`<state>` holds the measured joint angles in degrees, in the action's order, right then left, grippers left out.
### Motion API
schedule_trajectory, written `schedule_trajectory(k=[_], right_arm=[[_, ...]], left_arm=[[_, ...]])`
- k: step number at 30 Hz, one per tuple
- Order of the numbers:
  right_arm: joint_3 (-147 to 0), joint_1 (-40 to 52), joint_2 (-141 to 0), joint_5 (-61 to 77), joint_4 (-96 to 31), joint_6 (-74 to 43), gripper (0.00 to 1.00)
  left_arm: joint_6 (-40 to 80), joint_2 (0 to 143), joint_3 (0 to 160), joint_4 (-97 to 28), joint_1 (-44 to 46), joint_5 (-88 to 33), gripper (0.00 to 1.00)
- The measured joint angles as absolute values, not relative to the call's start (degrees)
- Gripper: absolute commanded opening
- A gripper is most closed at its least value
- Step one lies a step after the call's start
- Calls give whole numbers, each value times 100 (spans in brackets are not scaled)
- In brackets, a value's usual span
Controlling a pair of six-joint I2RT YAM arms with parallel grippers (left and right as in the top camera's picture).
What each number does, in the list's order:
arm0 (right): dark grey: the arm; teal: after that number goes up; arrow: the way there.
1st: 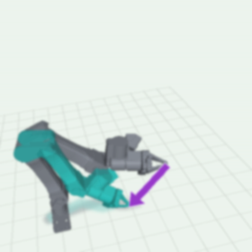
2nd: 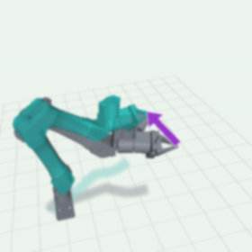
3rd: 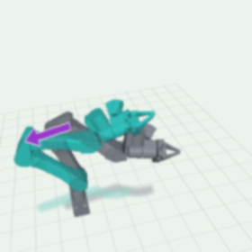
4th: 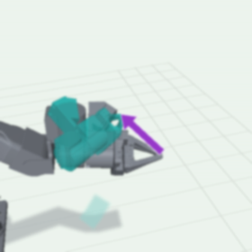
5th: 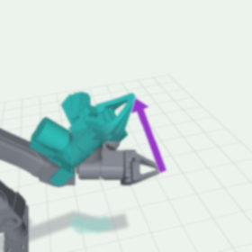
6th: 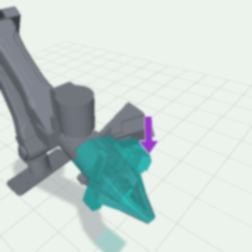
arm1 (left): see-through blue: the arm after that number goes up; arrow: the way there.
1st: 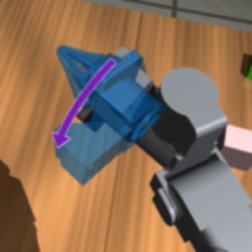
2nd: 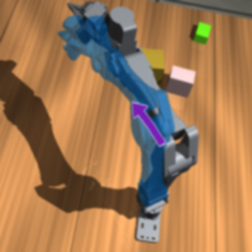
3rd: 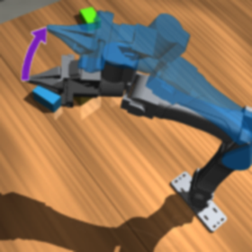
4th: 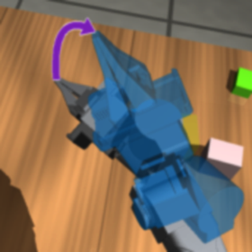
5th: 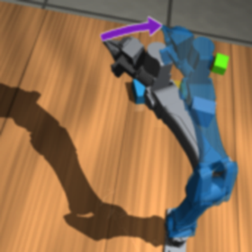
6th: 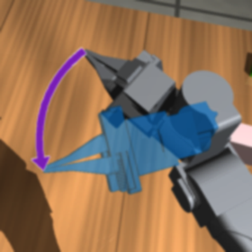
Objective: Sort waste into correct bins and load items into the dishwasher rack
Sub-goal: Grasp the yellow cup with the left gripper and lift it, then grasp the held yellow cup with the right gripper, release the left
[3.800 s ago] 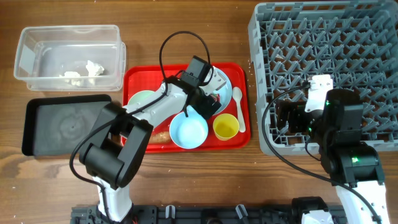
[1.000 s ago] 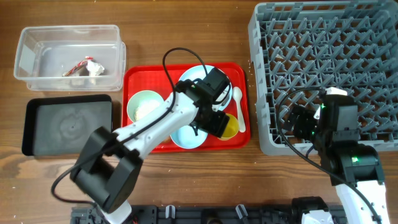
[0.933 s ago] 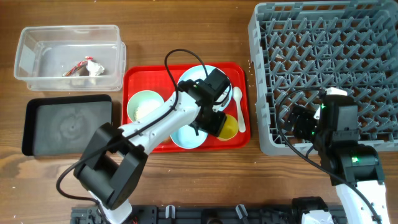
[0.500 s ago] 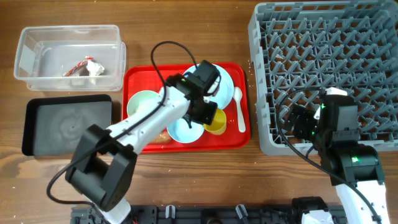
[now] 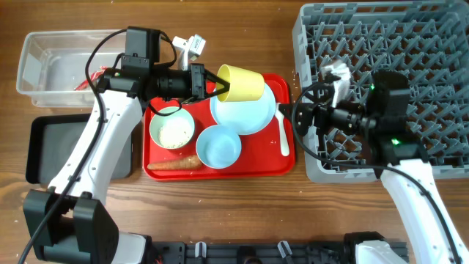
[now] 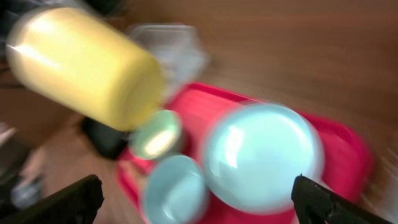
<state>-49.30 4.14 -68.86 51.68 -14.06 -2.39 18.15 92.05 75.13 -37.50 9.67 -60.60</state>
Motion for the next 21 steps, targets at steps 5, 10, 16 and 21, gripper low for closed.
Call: schedule_trajectory(k=[5, 10, 16, 21], right_arm=[[-4923, 414, -7502, 7269, -266, -56, 100], [-4923, 414, -7592, 7907, 427, -69, 100], [-4923, 353, -7592, 7900, 698, -78, 100], [-4923, 403, -7592, 7507, 731, -75, 100]], left_arm=[[2073, 9216, 7513, -3380, 1125, -6657, 4], [2335, 9220, 7513, -3306, 1350, -6748, 4], [2541, 9220, 7513, -3295, 1636, -6742, 4], [2604, 9225, 7513, -3295, 1839, -6932, 4]])
